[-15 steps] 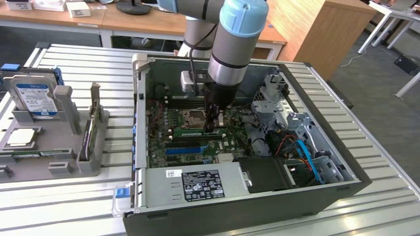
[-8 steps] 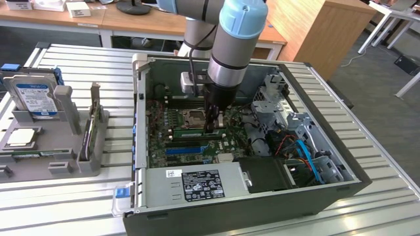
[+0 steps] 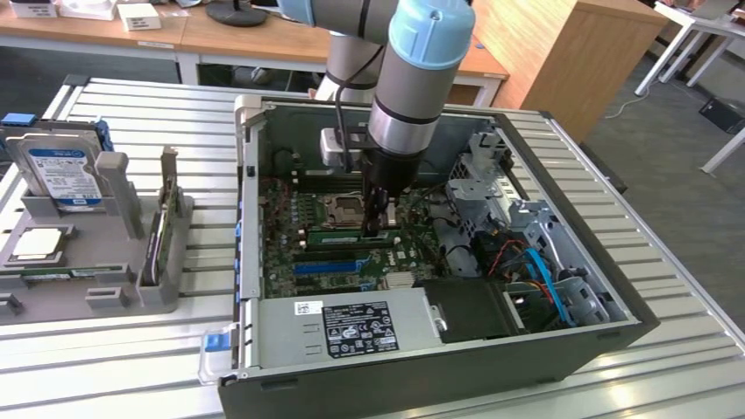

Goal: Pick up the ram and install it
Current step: 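Insert the ram into the slot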

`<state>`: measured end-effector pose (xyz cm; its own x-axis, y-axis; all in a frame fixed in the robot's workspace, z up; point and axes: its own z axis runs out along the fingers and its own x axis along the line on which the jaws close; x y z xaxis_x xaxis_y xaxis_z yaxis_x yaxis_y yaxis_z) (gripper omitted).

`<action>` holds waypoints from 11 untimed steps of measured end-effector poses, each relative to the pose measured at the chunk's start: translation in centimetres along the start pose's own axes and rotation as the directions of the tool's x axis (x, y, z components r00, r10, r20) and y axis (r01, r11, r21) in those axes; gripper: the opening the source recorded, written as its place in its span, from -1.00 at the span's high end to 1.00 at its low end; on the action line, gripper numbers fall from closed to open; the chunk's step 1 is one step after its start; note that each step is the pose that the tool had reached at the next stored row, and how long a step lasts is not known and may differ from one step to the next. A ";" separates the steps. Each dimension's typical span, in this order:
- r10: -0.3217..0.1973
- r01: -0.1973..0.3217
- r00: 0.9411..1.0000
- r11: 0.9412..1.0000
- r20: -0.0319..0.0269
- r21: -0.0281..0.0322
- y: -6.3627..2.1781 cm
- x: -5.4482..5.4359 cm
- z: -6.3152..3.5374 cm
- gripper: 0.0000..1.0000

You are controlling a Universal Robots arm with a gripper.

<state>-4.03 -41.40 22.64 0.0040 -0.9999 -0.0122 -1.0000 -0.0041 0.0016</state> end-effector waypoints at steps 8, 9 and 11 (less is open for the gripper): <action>0.000 0.000 1.000 1.000 0.000 0.000 0.00 0.0 0.00 0.50; 0.000 0.000 1.000 1.000 0.000 0.000 0.00 0.0 0.00 0.50; 0.000 0.000 1.000 1.000 0.000 0.000 0.00 0.0 -0.03 0.50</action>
<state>-4.03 -41.40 22.67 0.0040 -0.9999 -0.0121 -1.0000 -0.0040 0.0017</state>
